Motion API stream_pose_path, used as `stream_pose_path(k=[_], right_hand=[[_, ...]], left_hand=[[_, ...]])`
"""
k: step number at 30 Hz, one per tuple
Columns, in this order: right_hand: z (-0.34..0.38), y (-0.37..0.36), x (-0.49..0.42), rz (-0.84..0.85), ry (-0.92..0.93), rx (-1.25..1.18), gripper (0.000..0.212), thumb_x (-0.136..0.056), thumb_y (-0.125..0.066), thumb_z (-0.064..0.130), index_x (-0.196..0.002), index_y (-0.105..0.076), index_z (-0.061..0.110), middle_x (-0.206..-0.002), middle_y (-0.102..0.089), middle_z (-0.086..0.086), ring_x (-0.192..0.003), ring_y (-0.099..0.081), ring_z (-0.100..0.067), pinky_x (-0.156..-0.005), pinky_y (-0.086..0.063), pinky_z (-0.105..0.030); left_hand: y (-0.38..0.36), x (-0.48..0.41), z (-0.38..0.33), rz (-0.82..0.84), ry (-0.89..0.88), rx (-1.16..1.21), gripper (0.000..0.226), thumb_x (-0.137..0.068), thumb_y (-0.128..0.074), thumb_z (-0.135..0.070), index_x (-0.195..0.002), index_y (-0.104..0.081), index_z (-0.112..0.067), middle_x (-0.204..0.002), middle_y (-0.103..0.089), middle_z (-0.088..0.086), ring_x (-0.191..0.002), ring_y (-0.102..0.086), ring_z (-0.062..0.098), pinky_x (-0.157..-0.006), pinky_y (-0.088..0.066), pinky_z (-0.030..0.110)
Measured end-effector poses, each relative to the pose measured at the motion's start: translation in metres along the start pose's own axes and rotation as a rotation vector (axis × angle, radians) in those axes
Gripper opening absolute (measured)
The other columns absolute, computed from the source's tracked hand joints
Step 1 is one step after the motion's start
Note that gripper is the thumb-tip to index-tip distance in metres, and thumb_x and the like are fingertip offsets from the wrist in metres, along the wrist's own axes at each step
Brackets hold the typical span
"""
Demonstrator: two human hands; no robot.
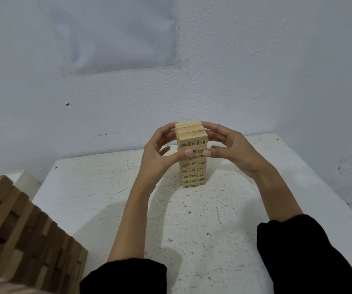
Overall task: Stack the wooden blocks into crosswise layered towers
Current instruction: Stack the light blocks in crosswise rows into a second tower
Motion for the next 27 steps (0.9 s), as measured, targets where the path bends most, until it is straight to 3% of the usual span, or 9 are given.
stream_pose_path(k=[8, 11, 13, 17, 21, 24, 27], right_hand=[[-0.002, 0.000, -0.001, -0.021, -0.006, -0.008, 0.069, -0.066, -0.079, 0.026, -0.129, -0.052, 0.030, -0.124, -0.062, 0.003, -0.121, -0.051, -0.012, -0.106, -0.038, -0.048], [0.000, 0.001, 0.001, -0.024, -0.036, 0.000, 0.072, -0.071, -0.071, 0.049, -0.135, -0.044, 0.030, -0.133, -0.054, 0.011, -0.125, -0.046, -0.003, -0.108, -0.037, -0.036], [0.006, 0.003, 0.004, -0.072, -0.069, 0.019, 0.070, -0.081, -0.052, 0.064, -0.140, -0.038, 0.029, -0.141, -0.044, 0.014, -0.130, -0.040, -0.001, -0.111, -0.032, -0.034], [0.011, 0.013, 0.013, -0.350, -0.121, -0.195, 0.063, -0.095, -0.021, 0.056, -0.143, -0.035, 0.018, -0.145, -0.041, 0.008, -0.130, -0.038, -0.004, -0.112, -0.030, -0.035], [0.009, -0.007, 0.018, -0.384, -0.142, -0.316, 0.065, -0.094, -0.012, 0.058, -0.143, -0.034, 0.022, -0.147, -0.038, 0.010, -0.135, -0.031, -0.004, -0.116, -0.020, -0.037], [-0.010, -0.022, 0.025, -0.382, -0.183, -0.360, 0.078, -0.080, -0.012, 0.071, -0.143, -0.033, 0.031, -0.149, -0.032, 0.015, -0.140, -0.023, -0.009, -0.118, -0.011, -0.042], [-0.045, -0.041, 0.037, -0.375, -0.272, -0.437, 0.088, -0.072, -0.012, 0.074, -0.145, -0.029, 0.028, -0.153, -0.027, 0.011, -0.142, -0.019, -0.012, -0.118, -0.007, -0.045]], left_hand=[[-0.001, -0.001, -0.001, -0.002, -0.036, 0.000, 0.076, -0.057, -0.078, -0.045, -0.126, -0.052, -0.029, -0.122, -0.063, -0.006, -0.118, -0.055, 0.005, -0.104, -0.041, 0.036], [0.000, 0.001, -0.001, 0.007, -0.029, -0.018, 0.093, -0.057, -0.071, -0.070, -0.136, -0.043, -0.029, -0.135, -0.053, -0.007, -0.126, -0.047, 0.003, -0.102, -0.041, 0.028], [0.004, 0.004, -0.003, -0.030, 0.007, 0.022, 0.097, -0.064, -0.047, -0.086, -0.141, -0.036, -0.028, -0.145, -0.042, -0.009, -0.133, -0.038, 0.002, -0.106, -0.037, 0.024], [0.012, 0.008, -0.010, -0.215, 0.108, 0.299, 0.064, -0.097, -0.010, -0.057, -0.148, -0.027, -0.022, -0.153, -0.030, -0.008, -0.140, -0.026, 0.004, -0.118, -0.020, 0.036], [-0.002, 0.013, -0.009, -0.199, 0.191, 0.346, 0.065, -0.094, -0.003, -0.058, -0.149, -0.022, -0.028, -0.156, -0.019, -0.011, -0.144, -0.011, 0.007, -0.119, -0.007, 0.037], [-0.013, 0.026, 0.022, -0.227, 0.320, 0.331, 0.068, -0.092, -0.001, -0.062, -0.149, -0.022, -0.031, -0.158, -0.014, -0.010, -0.146, -0.005, 0.011, -0.117, -0.003, 0.040], [-0.030, 0.042, 0.056, -0.229, 0.468, 0.398, 0.073, -0.091, 0.001, -0.065, -0.150, -0.020, -0.027, -0.158, -0.011, -0.007, -0.146, -0.004, 0.013, -0.117, -0.001, 0.040]])
Point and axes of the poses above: each hand's wrist, its own x-axis away from the middle knuckle, its own y-axis out of the back of the hand, z = x × y, the point moved 9 cm from there along -x, towards the middle knuckle
